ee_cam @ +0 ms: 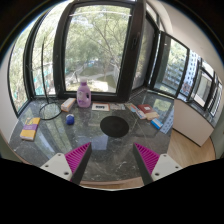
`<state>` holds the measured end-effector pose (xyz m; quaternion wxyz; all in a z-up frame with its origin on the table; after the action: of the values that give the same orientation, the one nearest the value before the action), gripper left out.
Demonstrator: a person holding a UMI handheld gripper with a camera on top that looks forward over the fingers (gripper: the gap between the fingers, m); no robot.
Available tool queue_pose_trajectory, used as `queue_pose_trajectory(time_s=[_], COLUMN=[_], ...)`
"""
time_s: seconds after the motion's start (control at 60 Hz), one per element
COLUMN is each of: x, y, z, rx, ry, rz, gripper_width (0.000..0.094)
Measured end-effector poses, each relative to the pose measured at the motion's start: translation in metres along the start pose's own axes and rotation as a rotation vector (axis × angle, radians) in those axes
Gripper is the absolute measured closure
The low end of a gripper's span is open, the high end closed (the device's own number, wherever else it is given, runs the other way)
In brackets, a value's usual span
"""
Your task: Arrange mouse
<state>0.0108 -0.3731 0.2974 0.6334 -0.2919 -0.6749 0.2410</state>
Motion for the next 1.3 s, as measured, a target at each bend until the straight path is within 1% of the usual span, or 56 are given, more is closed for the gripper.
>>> queue_pose_trajectory(time_s=[0.033, 0.067, 0.1, 0.217, 0.3, 0.367, 0.45, 0.5, 0.617, 0.683, 0.85, 0.867, 0.933, 0.95, 0.967, 1.05, 1.067, 1.133, 1.217, 1.267, 1.3], x=[0.003, -0.007, -0.018, -0.042, -0.066, -0.080, -0.080, -0.069, -0.030, -0.005, 0.043, 0.051, 0.064, 0.062, 0.067, 0.070, 0.076, 0.075, 0.086, 0.087, 0.088], y=[-0.001, 0.020, 0.026, 0.049, 0.074, 0.099, 0.133, 0.156, 0.217, 0.256, 0.357, 0.373, 0.406, 0.401, 0.416, 0.437, 0.447, 0.457, 0.464, 0.471, 0.472], z=[0.000, 0.006, 0.051, 0.076, 0.104, 0.133, 0.173, 0.198, 0.251, 0.273, 0.312, 0.301, 0.313, 0.303, 0.310, 0.302, 0.312, 0.307, 0.308, 0.319, 0.317], rx=[-0.003, -0.019, -0.078, -0.096, -0.059, -0.010, 0.050, 0.079, 0.133, 0.141, 0.131, 0.186, 0.175, 0.158, 0.153, 0.131, 0.120, 0.117, 0.130, 0.151, 0.154], ry=[-0.001, -0.003, 0.007, 0.008, 0.022, 0.034, 0.047, 0.043, 0.020, 0.015, -0.007, -0.018, -0.041, -0.041, -0.043, -0.050, -0.045, -0.038, -0.014, -0.011, -0.021], rz=[0.013, 0.020, 0.030, 0.064, 0.101, 0.133, 0.136, 0.120, 0.041, 0.007, 0.003, 0.013, 0.005, 0.002, 0.007, 0.017, 0.017, 0.028, 0.028, 0.037, 0.033], gripper_width=[0.0084, 0.0085, 0.0081, 0.0084, 0.0085, 0.0081, 0.0080, 0.0079, 0.0073, 0.0078, 0.0079, 0.0080, 0.0081, 0.0082, 0.0082, 0.0086, 0.0083, 0.0116, 0.0207, 0.0317, 0.0420])
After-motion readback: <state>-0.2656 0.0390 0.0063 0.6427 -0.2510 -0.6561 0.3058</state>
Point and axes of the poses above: the point between the fingertips, and its own axes, seen from behind it with the camera up: z to the left, x up, y forward, the way the camera looks, the point moved 3 cm from there along -y, backward, against the way the camera looks, and after that the axes turned 6 degrees about z, right-handed, at the moved point
